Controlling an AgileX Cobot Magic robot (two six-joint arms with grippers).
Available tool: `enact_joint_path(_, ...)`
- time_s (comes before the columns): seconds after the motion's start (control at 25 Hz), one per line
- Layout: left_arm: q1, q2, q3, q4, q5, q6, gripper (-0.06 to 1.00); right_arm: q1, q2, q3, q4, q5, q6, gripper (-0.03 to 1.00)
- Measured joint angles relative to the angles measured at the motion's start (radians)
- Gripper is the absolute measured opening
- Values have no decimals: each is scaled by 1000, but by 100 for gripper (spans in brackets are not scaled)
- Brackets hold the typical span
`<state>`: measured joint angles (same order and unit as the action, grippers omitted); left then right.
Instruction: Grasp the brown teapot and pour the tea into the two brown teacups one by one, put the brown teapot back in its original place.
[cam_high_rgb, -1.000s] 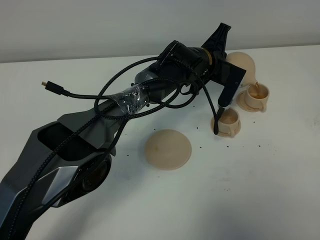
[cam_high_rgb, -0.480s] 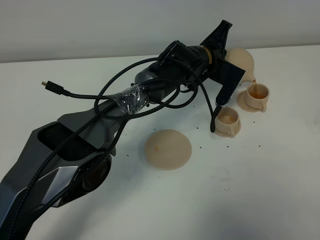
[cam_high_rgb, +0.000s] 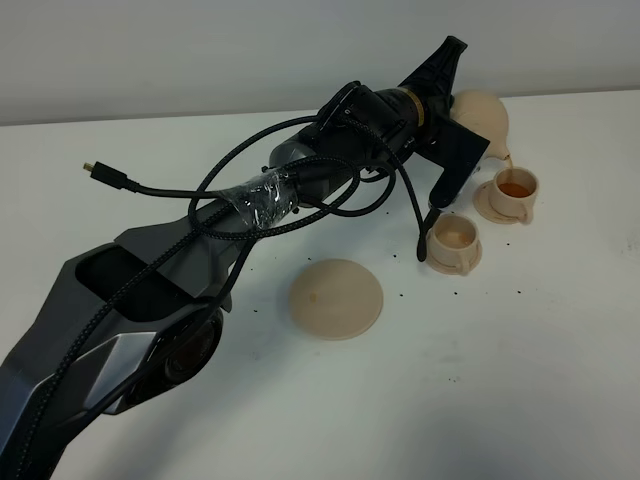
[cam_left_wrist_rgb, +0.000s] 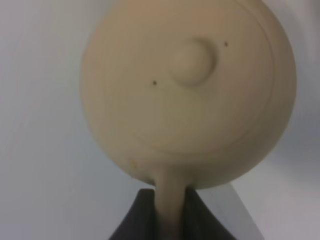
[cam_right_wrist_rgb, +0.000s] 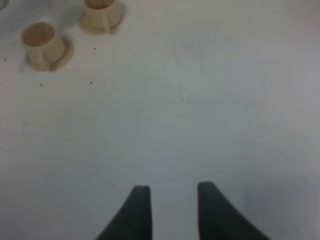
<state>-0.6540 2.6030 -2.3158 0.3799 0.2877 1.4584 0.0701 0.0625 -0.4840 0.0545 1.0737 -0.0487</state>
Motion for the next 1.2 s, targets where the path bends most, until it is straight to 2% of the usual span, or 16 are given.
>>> enact_joint_path(0.64,0,0,0,-1,-24,77,12,0,0,0,-16,0,0,24)
enact_joint_path(1.2,0,0,0,-1,-35,81,12,0,0,0,-28,0,0,24)
